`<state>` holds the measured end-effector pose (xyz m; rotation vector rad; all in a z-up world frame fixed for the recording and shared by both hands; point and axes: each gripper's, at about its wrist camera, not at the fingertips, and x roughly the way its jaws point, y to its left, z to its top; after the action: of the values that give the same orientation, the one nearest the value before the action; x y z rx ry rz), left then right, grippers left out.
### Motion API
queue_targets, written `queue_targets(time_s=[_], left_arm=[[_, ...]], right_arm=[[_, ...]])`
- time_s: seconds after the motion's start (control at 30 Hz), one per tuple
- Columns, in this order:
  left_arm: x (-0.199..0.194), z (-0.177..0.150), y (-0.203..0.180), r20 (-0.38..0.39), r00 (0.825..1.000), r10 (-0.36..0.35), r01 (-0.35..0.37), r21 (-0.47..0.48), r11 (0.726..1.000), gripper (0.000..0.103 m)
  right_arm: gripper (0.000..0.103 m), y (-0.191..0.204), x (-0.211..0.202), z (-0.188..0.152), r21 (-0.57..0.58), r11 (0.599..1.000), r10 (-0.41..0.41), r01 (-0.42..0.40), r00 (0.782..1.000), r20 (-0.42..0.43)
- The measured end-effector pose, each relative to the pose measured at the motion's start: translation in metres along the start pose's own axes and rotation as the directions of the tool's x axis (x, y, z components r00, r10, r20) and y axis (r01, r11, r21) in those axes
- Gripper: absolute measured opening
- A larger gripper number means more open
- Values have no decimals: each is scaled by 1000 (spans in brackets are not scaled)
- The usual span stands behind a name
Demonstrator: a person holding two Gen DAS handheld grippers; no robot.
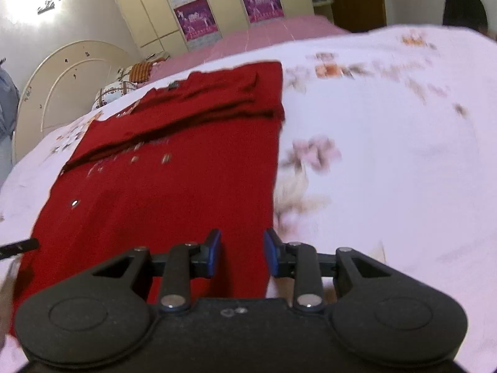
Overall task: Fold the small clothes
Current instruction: 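Grasp the hem with both grippers and lift it toward the collar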
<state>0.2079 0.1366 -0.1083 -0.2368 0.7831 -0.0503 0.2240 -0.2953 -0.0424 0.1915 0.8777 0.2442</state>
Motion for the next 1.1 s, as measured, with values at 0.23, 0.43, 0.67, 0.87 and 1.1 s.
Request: queue_targets(time_s=[0.23,0.43,0.67,0.87,1.1], left_arm=[[-30,-35,20,-14,978,-210,200,-246,948,60],[-46,-72,45,14,931,-365,333,-440,834,60],[-30,-81,54,64,890,-451,409,-548,730,58],[-22,-77,41,16,906,-423,370,-514,774,44],[-47,-60,31,116,941,-319,338,-400,852,3]], right_arm=[[40,-25,-40,-53,208,972,123,-109,991,-58],[41,-17,-59,-93,297,931,243,-210,967,-77],[37,3,-53,-100,308,918,280,-249,958,-59],[16,3,-32,-99,392,874,333,-288,942,-49],[5,22,-47,-91,274,930,257,-247,966,-3]])
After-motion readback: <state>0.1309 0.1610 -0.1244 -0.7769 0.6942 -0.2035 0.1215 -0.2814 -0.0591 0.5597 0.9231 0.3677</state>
